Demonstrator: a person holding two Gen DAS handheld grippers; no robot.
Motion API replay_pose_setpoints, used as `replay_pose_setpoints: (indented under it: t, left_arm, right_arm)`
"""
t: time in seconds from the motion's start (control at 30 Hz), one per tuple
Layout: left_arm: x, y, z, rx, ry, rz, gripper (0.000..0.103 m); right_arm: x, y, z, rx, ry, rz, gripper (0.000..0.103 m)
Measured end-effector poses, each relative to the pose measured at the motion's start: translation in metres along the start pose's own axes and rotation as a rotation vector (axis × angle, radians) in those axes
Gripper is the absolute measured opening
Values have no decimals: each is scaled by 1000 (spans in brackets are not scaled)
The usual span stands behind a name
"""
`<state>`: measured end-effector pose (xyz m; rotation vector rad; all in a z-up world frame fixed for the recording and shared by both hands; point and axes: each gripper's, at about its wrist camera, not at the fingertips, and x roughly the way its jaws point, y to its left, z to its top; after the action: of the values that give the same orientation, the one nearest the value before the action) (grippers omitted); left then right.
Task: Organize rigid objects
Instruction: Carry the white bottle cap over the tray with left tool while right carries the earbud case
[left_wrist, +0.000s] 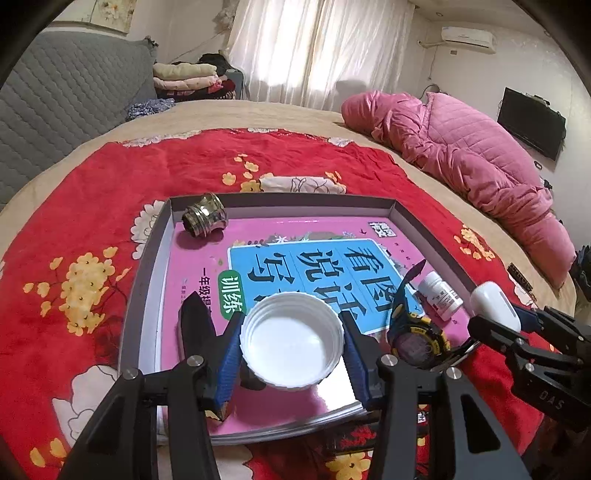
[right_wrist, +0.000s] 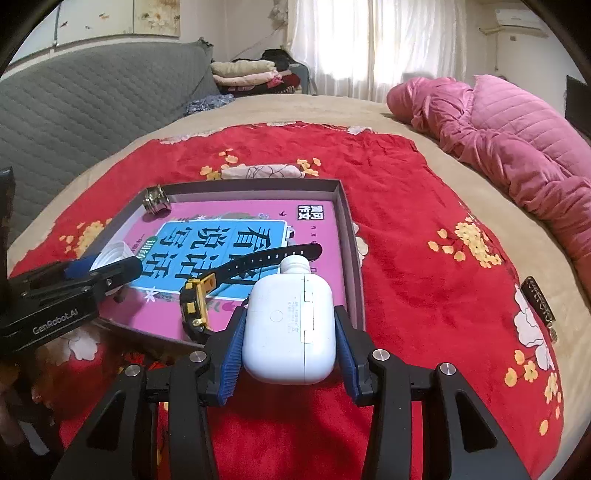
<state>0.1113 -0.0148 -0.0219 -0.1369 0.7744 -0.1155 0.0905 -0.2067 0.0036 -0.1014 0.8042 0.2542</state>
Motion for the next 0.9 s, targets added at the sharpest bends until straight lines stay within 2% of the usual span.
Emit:
replay_pose_setpoints:
  t: [0.4, 0.9]
  left_arm:
    - [11, -1, -1, 7, 23, -7, 50]
    - [13, -4, -1, 9, 29, -14, 50]
  right_arm:
    - [22, -13, 2, 55, 6, -8, 46]
    - [39, -6, 6, 34, 22, -5, 46]
